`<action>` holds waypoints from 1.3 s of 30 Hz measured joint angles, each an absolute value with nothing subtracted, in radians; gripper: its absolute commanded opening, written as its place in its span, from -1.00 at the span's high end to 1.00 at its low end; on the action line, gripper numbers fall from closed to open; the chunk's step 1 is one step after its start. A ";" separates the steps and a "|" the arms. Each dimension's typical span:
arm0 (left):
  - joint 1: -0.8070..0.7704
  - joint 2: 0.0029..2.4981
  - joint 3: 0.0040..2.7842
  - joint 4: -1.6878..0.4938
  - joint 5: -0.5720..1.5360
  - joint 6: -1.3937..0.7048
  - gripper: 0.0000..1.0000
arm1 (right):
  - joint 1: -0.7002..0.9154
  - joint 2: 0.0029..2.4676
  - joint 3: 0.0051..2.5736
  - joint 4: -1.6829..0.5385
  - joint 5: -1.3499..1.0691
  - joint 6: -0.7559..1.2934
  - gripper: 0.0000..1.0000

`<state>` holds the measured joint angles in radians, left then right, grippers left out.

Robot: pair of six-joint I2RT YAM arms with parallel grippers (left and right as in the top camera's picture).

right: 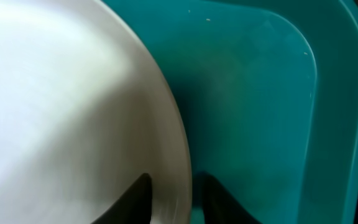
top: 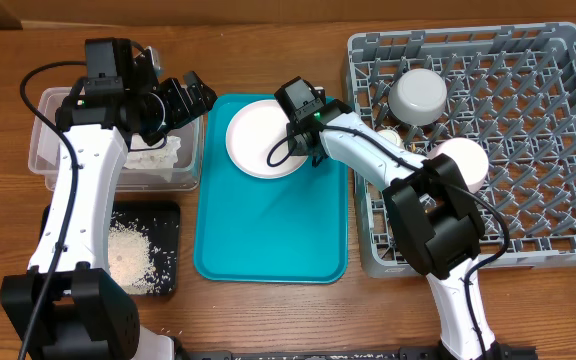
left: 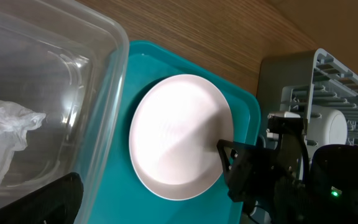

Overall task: Sort waste into correct bins and load items into the dishwasher
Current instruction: 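Grasp the pink plate rim with the right gripper and lift it, then carry the pink plate to the back right of the rack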

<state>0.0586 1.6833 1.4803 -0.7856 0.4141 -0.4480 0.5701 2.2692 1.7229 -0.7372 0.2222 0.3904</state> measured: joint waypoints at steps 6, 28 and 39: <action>0.059 1.683 1.480 -0.786 0.414 -0.448 -1.00 | 0.570 2.267 1.728 -0.731 0.223 0.407 0.92; 0.059 1.683 1.480 -0.786 0.414 -0.448 -1.00 | 0.516 1.798 1.774 -0.944 0.374 0.276 0.92; 0.059 1.683 1.480 -0.786 0.414 -0.448 -1.00 | 0.313 1.714 1.779 -1.014 0.735 -0.026 0.92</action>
<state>0.0586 1.6833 1.4803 -0.7856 0.4137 -0.4480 0.3126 1.7142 1.7790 -1.0138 0.7345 -0.0261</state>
